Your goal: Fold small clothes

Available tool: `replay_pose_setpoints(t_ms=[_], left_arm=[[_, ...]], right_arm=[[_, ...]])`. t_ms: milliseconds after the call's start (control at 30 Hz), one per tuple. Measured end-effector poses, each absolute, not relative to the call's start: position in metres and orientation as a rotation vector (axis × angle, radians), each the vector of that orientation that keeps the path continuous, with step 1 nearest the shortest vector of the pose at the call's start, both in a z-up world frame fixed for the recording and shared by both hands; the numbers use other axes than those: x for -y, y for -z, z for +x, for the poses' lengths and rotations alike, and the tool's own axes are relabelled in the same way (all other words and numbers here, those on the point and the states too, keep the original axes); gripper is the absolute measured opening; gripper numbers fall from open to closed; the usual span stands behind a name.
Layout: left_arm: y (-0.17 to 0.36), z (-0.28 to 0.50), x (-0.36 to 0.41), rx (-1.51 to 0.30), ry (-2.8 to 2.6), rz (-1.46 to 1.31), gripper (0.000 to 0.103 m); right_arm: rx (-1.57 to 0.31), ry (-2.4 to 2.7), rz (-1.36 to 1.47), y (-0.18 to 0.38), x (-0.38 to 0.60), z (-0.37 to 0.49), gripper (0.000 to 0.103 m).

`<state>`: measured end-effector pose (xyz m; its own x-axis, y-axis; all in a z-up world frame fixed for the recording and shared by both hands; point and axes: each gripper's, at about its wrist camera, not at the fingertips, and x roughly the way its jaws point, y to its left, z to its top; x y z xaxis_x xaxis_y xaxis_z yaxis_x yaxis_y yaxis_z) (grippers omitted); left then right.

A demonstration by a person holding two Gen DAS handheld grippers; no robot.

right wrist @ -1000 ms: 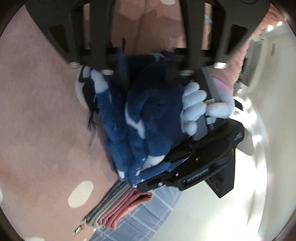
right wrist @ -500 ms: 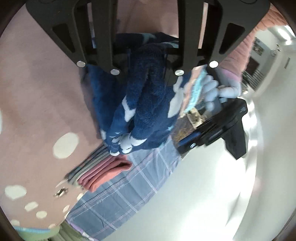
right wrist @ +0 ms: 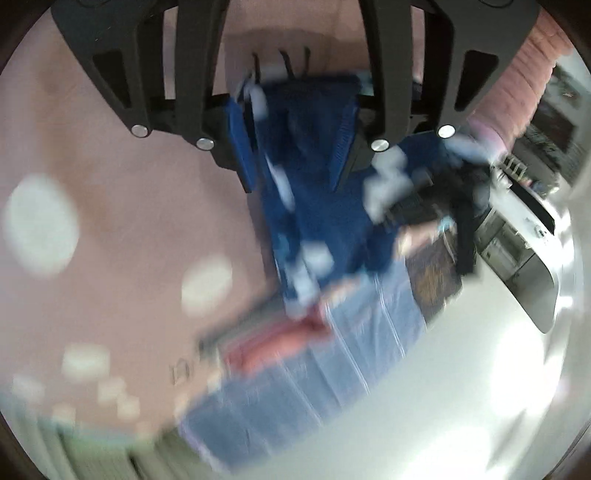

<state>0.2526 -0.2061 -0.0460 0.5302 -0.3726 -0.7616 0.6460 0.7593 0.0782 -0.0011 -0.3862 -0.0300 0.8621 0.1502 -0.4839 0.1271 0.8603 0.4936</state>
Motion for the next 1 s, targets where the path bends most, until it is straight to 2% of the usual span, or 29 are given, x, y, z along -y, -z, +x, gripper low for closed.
replay_pose_setpoints(t_ms=[133,200,267,333,500,667,833,1000], left_arm=[[0.047,0.251,0.217,-0.797,0.602,0.448,0.032],[0.047,0.251,0.216,-0.795,0.601,0.445,0.032],[0.048,0.252,0.210,-0.792,0.619,0.409,0.032],[0.049,0.249,0.209,-0.766,0.625,0.406,0.032],[0.042,0.242,0.202,-0.702,0.608,0.368,0.032],[0.010,0.173,0.159,-0.549,0.610,0.275,0.033],[0.026,0.081,0.131,-0.525,0.612,0.367,0.048],[0.055,0.049,0.136,-0.580,0.607,0.374,0.052]], right_arm=[[-0.463,-0.162,0.391,0.011,0.347,0.015,0.045],[-0.547,-0.147,0.320,0.038,0.333,0.037,0.059],[-0.706,-0.047,0.307,0.083,0.332,0.060,0.059],[-0.672,-0.076,0.344,0.091,0.333,0.058,0.059],[-0.718,-0.057,0.254,0.079,0.325,0.051,0.059],[-0.715,-0.071,0.288,0.092,0.335,0.053,0.059],[-0.715,-0.078,0.295,0.092,0.336,0.060,0.060],[-0.712,-0.085,0.305,0.091,0.337,0.059,0.061]])
